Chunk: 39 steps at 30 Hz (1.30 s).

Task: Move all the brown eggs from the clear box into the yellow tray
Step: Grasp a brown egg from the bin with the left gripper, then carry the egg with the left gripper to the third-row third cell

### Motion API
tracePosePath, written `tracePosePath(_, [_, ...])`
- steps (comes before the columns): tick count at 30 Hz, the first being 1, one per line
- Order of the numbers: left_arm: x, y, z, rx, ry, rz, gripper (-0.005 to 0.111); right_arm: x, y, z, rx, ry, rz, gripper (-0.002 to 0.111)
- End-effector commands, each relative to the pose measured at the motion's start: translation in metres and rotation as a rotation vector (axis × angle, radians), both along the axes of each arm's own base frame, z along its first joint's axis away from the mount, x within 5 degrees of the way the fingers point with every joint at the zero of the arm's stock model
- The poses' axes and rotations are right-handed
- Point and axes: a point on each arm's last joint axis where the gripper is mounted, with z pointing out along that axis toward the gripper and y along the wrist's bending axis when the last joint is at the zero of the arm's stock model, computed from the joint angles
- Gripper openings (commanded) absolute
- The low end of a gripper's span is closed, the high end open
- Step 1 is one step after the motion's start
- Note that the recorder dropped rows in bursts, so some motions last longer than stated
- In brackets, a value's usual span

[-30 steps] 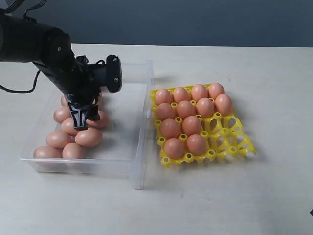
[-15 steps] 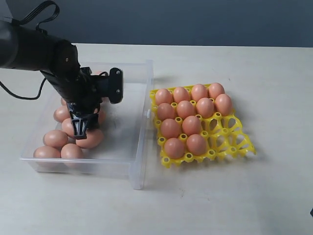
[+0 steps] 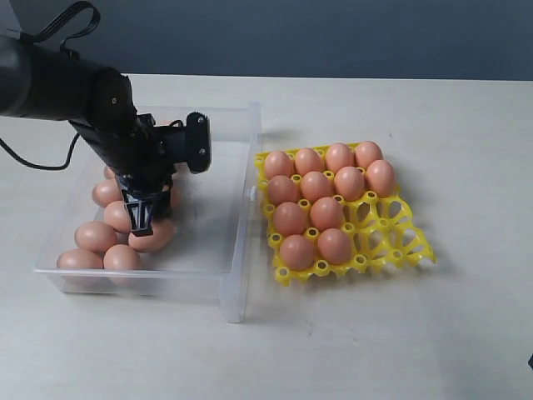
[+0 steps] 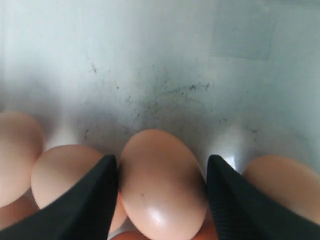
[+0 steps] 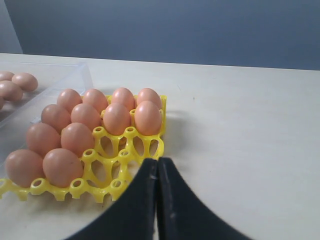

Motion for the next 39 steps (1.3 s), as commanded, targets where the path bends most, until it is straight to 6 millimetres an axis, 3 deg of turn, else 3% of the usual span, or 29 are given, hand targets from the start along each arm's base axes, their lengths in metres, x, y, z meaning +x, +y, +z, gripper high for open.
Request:
tracePosePath(1, [0.0,-0.001,0.004,-0.02,-0.007,0.022,0.001,0.0,0.0,0.002,0.001,-0.016,0.001,0.001])
tracePosePath(7, [0.008,-0.009,0.04,-0.161,-0.13,0.1,0.001,0.0,0.0,0.002,0.001,-0.016,0.001,0.001])
tracePosePath(12, [0.007,-0.023,0.068,-0.428,-0.169,0.227,0.001,0.0,0.0,0.002,0.001,-0.016,0.001,0.001])
tracePosePath(20, [-0.007,-0.079,0.095,-0.989,-0.122,0.1,0.0,0.0,0.0,0.002,0.001,-0.016,0.001,0.001])
tracePosePath(22, [-0.011,-0.096,0.093,-1.092,-0.119,0.067,0.0,0.0,0.0,0.002,0.001,-0.016,0.001,0.001])
tracePosePath(30, [-0.02,-0.15,0.041,-1.035,-0.004,-0.082,0.0,0.0,0.0,0.002,0.001,-0.016,0.001,0.001])
tracePosePath(34, [-0.011,-0.161,0.022,-1.021,0.016,-0.092,0.0,0.0,0.0,0.002,0.001,-0.016,0.001,0.001])
tracePosePath(39, [0.001,-0.169,0.016,-1.042,0.017,-0.12,0.0,0.0,0.0,0.002,0.001,-0.016,0.001,0.001])
